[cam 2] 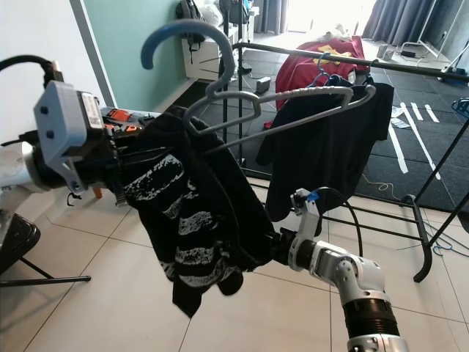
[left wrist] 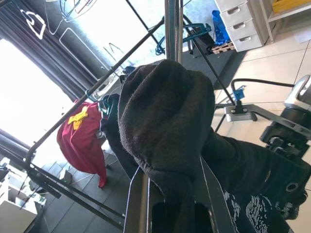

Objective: Hang hanger

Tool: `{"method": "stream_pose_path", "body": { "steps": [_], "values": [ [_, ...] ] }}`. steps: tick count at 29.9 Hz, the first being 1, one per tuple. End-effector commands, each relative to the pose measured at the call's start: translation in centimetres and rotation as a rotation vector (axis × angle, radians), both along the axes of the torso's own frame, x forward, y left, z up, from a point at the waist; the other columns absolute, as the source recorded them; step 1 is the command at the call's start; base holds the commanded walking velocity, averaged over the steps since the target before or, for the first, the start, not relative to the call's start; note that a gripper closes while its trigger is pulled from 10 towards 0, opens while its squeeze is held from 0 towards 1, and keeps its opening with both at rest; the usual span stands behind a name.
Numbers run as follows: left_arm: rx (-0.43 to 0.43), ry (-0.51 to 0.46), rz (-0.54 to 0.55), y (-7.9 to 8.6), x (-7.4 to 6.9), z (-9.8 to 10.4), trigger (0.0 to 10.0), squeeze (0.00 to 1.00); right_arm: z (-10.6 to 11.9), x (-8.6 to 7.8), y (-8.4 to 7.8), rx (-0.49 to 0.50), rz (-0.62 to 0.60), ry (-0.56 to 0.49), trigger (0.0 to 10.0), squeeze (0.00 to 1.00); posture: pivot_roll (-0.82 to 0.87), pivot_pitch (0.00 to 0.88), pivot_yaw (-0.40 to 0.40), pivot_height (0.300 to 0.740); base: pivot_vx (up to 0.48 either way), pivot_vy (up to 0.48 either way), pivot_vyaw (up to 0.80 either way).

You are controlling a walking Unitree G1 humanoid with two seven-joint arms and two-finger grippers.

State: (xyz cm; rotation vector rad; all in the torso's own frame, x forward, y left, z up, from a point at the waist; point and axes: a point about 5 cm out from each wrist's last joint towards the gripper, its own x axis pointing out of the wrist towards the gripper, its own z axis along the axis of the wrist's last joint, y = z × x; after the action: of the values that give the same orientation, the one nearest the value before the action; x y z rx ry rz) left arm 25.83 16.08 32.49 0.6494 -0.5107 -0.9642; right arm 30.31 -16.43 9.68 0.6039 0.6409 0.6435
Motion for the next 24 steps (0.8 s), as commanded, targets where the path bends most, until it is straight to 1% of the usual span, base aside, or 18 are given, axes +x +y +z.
{"method": "stream_pose_path", "body": {
  "steps": [1,8,12,13,14,15,16,17,18,19,20,21,22,24],
  "values": [
    [-0.020,-0.092,0.031,0.6,-0.4,1.6,10.0,0.00,-0.1,-0.1,-0.3,0.006,-0.012,0.030,0.0,0.00,-0.05,0.003,-0.031,0.740,0.000,0.000,0.00],
    [-0.005,-0.097,0.062,1.2,-0.2,1.5,10.0,0.00,0.4,0.1,-0.6,0.036,-0.034,0.029,0.0,0.00,-0.05,0.006,-0.029,0.740,0.000,0.000,0.00],
    [-0.005,-0.097,0.062,1.2,-0.2,1.5,10.0,0.00,0.4,0.1,-0.6,0.036,-0.034,0.029,0.0,0.00,-0.05,0.006,-0.029,0.740,0.000,0.000,0.00],
    [0.014,-0.088,0.079,1.5,-0.1,1.2,10.0,0.00,1.0,0.5,-0.9,0.054,-0.060,0.008,0.0,0.00,-0.05,0.009,-0.028,0.740,0.000,0.000,0.00],
    [0.014,-0.088,0.079,1.5,-0.1,1.2,10.0,0.00,1.0,0.5,-0.9,0.054,-0.060,0.008,0.0,0.00,-0.05,0.009,-0.028,0.740,0.000,0.000,0.00],
    [0.044,-0.062,0.103,2.0,0.2,0.3,10.0,0.00,1.9,1.3,-1.8,0.071,-0.117,-0.026,0.0,0.00,-0.05,0.011,-0.029,0.740,0.000,0.000,0.00],
    [0.058,-0.024,0.121,2.5,0.4,-0.9,10.0,0.00,3.0,2.4,-3.0,0.082,-0.206,-0.079,0.0,0.00,-0.05,0.012,-0.029,0.740,0.000,0.000,0.00],
    [0.058,-0.024,0.121,2.5,0.4,-0.9,10.0,0.00,3.0,2.4,-3.0,0.082,-0.206,-0.079,0.0,0.00,-0.05,0.012,-0.029,0.740,0.000,0.000,0.00],
    [0.064,0.003,0.131,2.9,0.5,-1.7,10.0,0.00,3.7,3.0,-3.8,0.091,-0.267,-0.112,0.0,0.00,-0.05,0.012,-0.030,0.740,0.000,0.000,0.00],
    [0.064,0.003,0.131,2.9,0.5,-1.7,10.0,0.00,3.7,3.0,-3.8,0.091,-0.267,-0.112,0.0,0.00,-0.05,0.012,-0.030,0.740,0.000,0.000,0.00],
    [0.045,0.024,0.156,3.5,0.8,-2.7,10.0,0.00,4.4,3.8,-4.9,0.130,-0.363,-0.130,0.0,0.00,-0.05,0.014,-0.027,0.740,0.000,0.000,0.00],
    [0.036,0.050,0.175,4.1,1.0,-3.7,10.0,0.00,4.9,4.2,-5.5,0.156,-0.427,-0.149,0.0,0.00,-0.05,0.014,-0.027,0.740,0.000,0.000,0.00],
    [0.036,0.050,0.175,4.1,1.0,-3.7,10.0,0.00,4.9,4.2,-5.5,0.156,-0.427,-0.149,0.0,0.00,-0.05,0.014,-0.027,0.740,0.000,0.000,0.00],
    [0.047,0.118,0.216,5.0,1.0,-6.6,10.0,0.00,6.1,4.9,-6.7,0.252,-0.541,-0.185,0.0,0.00,-0.05,0.019,-0.025,0.740,0.000,0.000,0.00]
  ]
}}
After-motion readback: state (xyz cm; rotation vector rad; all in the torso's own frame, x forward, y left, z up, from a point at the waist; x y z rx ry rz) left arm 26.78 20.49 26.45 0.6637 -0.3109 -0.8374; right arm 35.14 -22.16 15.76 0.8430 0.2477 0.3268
